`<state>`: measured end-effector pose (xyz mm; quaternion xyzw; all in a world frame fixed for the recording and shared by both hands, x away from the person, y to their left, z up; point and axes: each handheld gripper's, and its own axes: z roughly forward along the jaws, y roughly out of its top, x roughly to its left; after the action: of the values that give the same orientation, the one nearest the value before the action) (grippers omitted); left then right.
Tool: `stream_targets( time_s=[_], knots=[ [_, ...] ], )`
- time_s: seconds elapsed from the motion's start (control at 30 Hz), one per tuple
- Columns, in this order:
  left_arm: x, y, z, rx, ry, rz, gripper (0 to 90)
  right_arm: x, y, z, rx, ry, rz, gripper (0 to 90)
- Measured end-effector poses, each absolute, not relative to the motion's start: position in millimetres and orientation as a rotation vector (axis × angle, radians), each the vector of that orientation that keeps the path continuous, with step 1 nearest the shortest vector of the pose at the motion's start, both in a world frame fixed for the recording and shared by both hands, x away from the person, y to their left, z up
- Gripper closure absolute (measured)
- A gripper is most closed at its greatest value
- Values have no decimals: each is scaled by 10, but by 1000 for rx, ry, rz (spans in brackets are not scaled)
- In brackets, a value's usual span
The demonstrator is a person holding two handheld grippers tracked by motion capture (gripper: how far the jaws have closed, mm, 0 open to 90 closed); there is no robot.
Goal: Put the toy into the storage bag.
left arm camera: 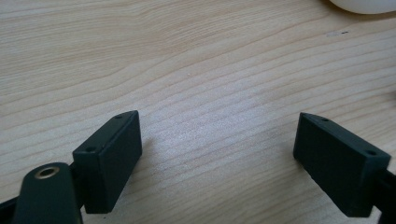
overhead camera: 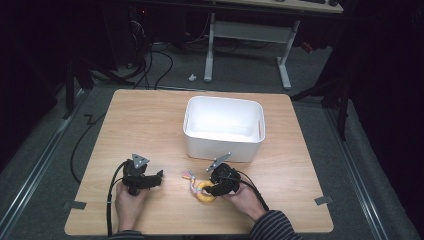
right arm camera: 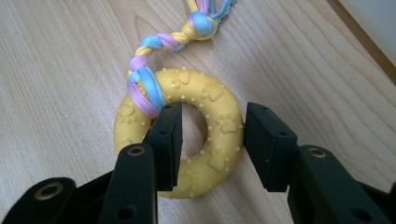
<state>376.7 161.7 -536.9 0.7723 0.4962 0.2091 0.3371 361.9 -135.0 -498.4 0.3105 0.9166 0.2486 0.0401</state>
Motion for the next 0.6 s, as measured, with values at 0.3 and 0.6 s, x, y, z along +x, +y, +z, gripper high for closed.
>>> stream_targets(
  time_s=[0.3, 0.6],
  knots=[
    [3767, 1617, -5369, 2014, 1293, 545, 157, 3624, -1322, -5029, 926, 2822, 708, 587],
    [3765, 1615, -5369, 2014, 1292, 545, 157, 3623, -1311, -5022, 914, 2819, 682, 637]
  ],
)
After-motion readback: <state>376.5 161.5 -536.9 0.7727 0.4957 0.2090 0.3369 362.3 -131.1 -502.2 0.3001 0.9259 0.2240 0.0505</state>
